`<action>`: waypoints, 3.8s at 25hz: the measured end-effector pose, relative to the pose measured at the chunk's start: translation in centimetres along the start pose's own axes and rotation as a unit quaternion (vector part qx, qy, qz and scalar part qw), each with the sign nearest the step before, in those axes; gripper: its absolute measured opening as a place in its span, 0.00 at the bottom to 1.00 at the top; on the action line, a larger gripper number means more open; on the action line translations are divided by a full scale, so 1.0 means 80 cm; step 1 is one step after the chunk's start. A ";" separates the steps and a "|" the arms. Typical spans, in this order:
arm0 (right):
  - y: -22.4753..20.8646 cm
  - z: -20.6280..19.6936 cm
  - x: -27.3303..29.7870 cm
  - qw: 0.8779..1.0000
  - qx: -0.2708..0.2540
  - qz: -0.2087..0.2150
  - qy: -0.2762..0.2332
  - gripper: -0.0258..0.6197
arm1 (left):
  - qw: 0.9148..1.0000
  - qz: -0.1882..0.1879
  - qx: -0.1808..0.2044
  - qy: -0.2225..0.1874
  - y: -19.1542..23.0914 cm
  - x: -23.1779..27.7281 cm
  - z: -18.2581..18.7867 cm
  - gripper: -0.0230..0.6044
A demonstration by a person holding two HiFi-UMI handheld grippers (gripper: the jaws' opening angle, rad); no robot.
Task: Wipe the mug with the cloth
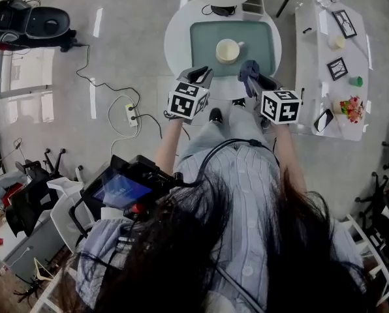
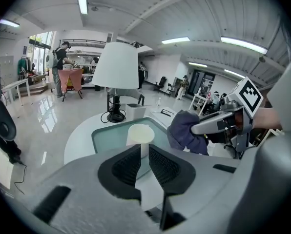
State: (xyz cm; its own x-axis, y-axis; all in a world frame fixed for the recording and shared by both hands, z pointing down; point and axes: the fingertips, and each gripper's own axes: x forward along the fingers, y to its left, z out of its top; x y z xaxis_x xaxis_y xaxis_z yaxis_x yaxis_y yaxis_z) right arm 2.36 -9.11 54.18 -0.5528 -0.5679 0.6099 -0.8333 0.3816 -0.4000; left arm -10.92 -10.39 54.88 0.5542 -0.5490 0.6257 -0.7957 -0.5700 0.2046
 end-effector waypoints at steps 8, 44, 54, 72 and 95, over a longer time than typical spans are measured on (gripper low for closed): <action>-0.044 0.011 0.040 0.999 -0.034 0.017 0.039 0.21 | 0.997 -0.016 0.038 0.066 0.033 0.071 0.030 0.10; -0.079 0.010 0.116 0.982 -0.119 0.074 0.125 0.21 | 0.942 -0.108 0.139 0.285 0.052 0.183 0.035 0.13; -0.072 0.013 0.118 0.984 -0.112 0.068 0.118 0.20 | 0.965 -0.033 0.024 0.259 0.066 0.166 0.028 0.12; -0.060 -0.002 0.114 0.987 -0.094 0.060 0.113 0.21 | 0.956 0.094 -0.196 0.197 0.079 0.141 0.004 0.12; -0.043 -0.023 0.093 0.989 -0.078 0.057 0.114 0.20 | 0.929 -0.097 0.191 0.300 0.055 0.174 0.028 0.12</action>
State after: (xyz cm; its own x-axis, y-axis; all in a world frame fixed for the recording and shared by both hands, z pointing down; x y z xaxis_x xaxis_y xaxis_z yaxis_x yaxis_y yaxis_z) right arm 1.12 -13.32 61.38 -0.6125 -0.3419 0.7127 -0.7448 0.5516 -0.3755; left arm -6.19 -21.91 62.80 0.3510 -0.0374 0.9356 -0.4868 -0.8608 0.1483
